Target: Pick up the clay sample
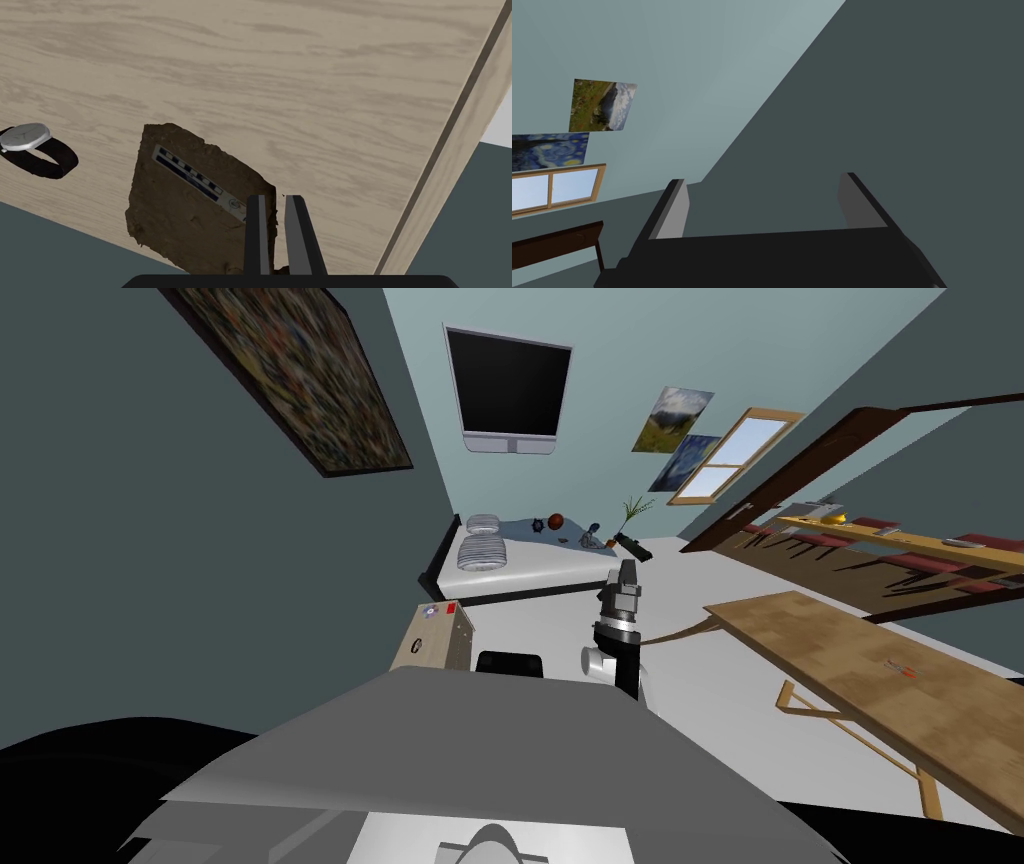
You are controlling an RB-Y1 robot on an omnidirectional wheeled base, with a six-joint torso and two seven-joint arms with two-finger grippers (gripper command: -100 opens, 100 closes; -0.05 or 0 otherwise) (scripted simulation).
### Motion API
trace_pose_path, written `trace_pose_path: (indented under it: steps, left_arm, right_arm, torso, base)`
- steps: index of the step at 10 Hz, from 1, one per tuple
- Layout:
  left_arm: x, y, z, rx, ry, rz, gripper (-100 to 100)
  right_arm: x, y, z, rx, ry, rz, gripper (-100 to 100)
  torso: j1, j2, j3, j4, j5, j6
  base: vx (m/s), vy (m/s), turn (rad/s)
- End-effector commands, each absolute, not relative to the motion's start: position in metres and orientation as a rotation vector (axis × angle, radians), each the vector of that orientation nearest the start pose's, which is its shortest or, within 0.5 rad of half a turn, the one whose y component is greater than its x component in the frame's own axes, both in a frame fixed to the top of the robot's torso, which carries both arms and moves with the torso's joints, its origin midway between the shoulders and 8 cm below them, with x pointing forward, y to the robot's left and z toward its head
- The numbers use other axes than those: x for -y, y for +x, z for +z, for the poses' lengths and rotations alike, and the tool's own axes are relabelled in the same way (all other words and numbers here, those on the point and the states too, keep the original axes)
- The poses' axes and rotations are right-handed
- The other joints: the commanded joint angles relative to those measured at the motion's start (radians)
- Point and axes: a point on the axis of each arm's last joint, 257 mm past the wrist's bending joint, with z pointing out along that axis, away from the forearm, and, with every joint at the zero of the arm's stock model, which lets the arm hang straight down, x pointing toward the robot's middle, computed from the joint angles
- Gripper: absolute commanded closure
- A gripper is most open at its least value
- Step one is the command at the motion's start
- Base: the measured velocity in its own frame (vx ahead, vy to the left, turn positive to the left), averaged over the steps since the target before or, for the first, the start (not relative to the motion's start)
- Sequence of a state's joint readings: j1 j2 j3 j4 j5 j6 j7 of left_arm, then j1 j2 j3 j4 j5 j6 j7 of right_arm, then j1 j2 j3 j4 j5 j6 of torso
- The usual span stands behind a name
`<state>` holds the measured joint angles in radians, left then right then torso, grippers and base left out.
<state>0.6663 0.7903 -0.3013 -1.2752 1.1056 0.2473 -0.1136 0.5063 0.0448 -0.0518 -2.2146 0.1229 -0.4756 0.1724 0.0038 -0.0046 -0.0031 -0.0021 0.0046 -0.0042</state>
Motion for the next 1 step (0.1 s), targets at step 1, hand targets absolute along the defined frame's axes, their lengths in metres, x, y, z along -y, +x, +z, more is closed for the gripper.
trace_pose_path:
  steps: [1]
  left_arm:
    - [-0.4782, 0.0388, -0.5622, -1.671, -2.381, -0.282, 0]
  right_arm:
    - [0.2925, 0.3578, -0.0129, -0.756, 0.613, 0.990, 0]
  torso:
    - [0.000, 0.000, 0.000, 0.000, 0.000, 0.000]
  base:
    - [0.000, 0.000, 0.000]
